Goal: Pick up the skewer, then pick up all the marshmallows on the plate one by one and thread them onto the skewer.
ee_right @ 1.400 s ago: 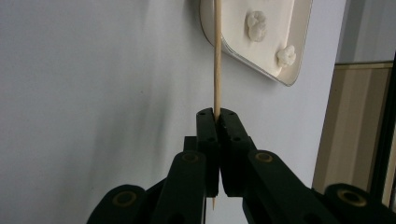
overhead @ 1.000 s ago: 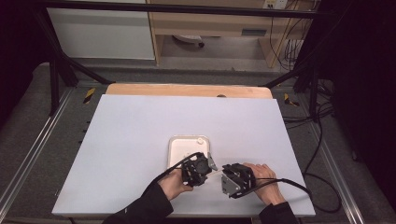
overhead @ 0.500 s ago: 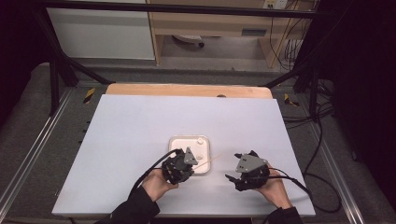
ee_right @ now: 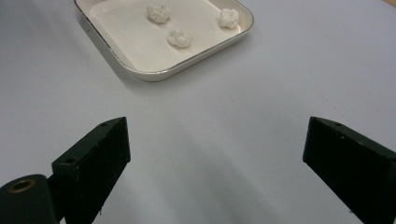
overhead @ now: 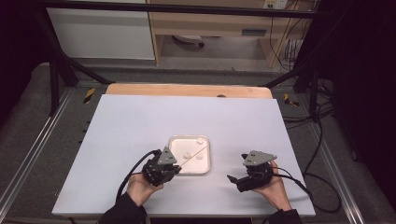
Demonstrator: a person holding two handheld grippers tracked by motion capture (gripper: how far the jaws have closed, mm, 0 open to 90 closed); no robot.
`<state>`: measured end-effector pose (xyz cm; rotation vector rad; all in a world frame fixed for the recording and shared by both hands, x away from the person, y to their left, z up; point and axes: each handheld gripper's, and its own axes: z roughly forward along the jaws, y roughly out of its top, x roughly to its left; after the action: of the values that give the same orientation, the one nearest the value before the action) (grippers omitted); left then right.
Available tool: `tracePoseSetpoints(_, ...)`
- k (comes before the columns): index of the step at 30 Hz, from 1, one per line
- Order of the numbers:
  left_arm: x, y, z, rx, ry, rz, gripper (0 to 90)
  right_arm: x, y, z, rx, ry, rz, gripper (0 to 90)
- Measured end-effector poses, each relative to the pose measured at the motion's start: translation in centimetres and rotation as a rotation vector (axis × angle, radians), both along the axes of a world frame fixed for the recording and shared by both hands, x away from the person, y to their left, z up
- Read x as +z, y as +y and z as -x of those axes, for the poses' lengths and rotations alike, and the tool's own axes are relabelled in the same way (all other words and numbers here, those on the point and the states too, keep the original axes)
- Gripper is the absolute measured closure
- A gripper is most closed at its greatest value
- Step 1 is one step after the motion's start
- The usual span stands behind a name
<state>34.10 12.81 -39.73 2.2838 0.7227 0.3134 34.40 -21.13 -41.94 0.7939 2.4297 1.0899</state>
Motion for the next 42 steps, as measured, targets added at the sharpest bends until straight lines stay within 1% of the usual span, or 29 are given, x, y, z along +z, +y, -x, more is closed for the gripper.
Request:
tracePoseSetpoints(1, 0.0, 0.4, 0.1, 0.009, -0.003, 0.013, 88.0, 0.0, 0.0, -0.1, -0.002, 0.014, -0.014, 7.3)
tracePoseSetpoints(2, -0.1, 0.8, 0.2, 0.017, -0.006, 0.025, 88.0, 0.1, 0.0, -0.3, -0.004, 0.045, -0.050, 7.3)
tracePoseSetpoints(3, -0.1, 1.2, 0.3, 0.028, -0.012, 0.032, 88.0, 0.1, 0.0, -0.3, -0.004, 0.045, -0.050, 7.3)
tracePoseSetpoints(4, -0.1, 1.6, 0.4, 0.036, -0.019, 0.039, 88.0, 0.2, 0.1, -0.4, -0.003, 0.049, -0.063, 7.3)
tracePoseSetpoints(6, -0.2, 2.3, 0.6, 0.052, -0.025, 0.061, 88.0, 0.2, 0.1, -0.6, -0.002, 0.033, -0.091, 7.2)
tracePoseSetpoints(8, -0.2, 2.9, 0.7, 0.063, -0.030, 0.070, 88.0, 0.4, 0.2, -0.8, -0.019, 0.045, -0.114, 6.8)
tracePoseSetpoints(12, -0.6, 3.8, 1.0, 0.083, -0.047, 0.088, 88.0, 0.4, 0.7, -1.4, -0.055, 0.078, -0.129, 3.2)
tracePoseSetpoints(14, -0.8, 4.2, 1.1, 0.091, -0.048, 0.100, 88.0, 0.5, 1.0, -1.7, -0.063, 0.095, -0.146, 2.8)
tracePoseSetpoints(16, -1.1, 4.6, 1.1, 0.098, -0.053, 0.116, 88.0, 0.5, 1.5, -2.0, -0.067, 0.098, -0.160, 2.3)
tracePoseSetpoints(19, -1.4, 5.2, 1.2, 0.106, -0.061, 0.128, 88.0, 0.7, 2.4, -2.4, -0.067, 0.106, -0.158, 1.6)
tracePoseSetpoints(22, -1.6, 5.7, 1.5, 0.111, -0.071, 0.149, 88.0, 0.9, 3.5, -2.8, -0.057, 0.122, -0.178, 1.3)
tracePoseSetpoints(23, -1.7, 5.9, 1.5, 0.116, -0.073, 0.153, 88.0, 1.0, 3.8, -2.9, -0.057, 0.120, -0.182, 1.0)
tracePoseSetpoints(26, -1.9, 6.3, 1.6, 0.116, -0.067, 0.171, 88.0, 1.2, 4.8, -3.4, -0.060, 0.133, -0.207, 1.0)
tracePoseSetpoints(28, -2.0, 6.6, 1.7, 0.127, -0.069, 0.169, 88.0, 1.2, 5.4, -3.7, -0.065, 0.140, -0.217, 1.1)
tracePoseSetpoints(29, -2.1, 6.7, 1.7, 0.124, -0.067, 0.169, 87.9, 1.1, 5.7, -3.9, -0.067, 0.142, -0.217, 1.1)
tracePoseSetpoints(31, -2.1, 6.9, 1.8, 0.128, -0.077, 0.179, 88.0, 1.1, 6.4, -4.2, -0.074, 0.146, -0.214, 1.4)
tracePoseSetpoints(33, -2.2, 7.0, 1.8, 0.132, -0.070, 0.190, 87.9, 1.1, 7.1, -4.7, -0.076, 0.143, -0.216, 1.8)
tracePoseSetpoints(36, -2.2, 7.2, 1.8, 0.133, -0.068, 0.199, 87.9, 0.9, 8.1, -5.3, -0.083, 0.153, -0.219, 2.6)
tracePoseSetpoints(38, -2.2, 7.3, 1.9, 0.131, -0.077, 0.201, 87.9, 0.7, 8.8, -5.8, -0.086, 0.156, -0.214, 3.0)
tracePoseSetpoints(42, -2.3, 7.4, 1.8, 0.133, -0.071, 0.214, 87.9, 0.3, 10.2, -6.6, -0.090, 0.171, -0.220, 5.6)
